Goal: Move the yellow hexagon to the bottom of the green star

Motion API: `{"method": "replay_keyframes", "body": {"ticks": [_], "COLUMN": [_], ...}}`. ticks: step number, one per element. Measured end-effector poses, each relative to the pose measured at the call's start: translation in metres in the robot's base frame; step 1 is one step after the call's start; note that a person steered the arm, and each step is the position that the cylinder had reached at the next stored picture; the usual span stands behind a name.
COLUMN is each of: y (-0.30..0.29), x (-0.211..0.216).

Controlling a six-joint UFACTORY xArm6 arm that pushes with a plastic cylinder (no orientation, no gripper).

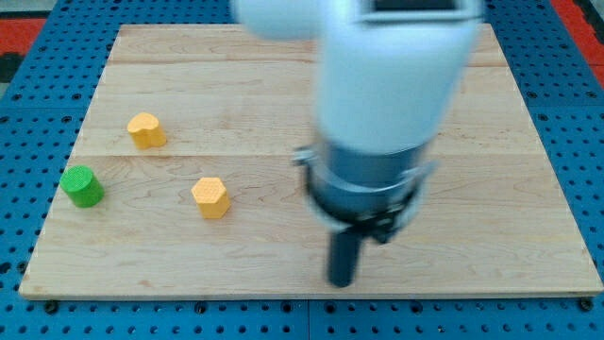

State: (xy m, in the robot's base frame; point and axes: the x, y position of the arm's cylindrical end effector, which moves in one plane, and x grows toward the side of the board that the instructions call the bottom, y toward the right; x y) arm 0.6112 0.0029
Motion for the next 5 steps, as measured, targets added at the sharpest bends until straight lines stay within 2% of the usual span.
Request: {"method": "replay_keyframes", "body": {"ticks": [1,2,3,4,5], "y": [-0.07,-0.135,-0.115,-0.086,-0.081], "x": [0.007,-0.026,-0.078,-0.107,-0.118]}}
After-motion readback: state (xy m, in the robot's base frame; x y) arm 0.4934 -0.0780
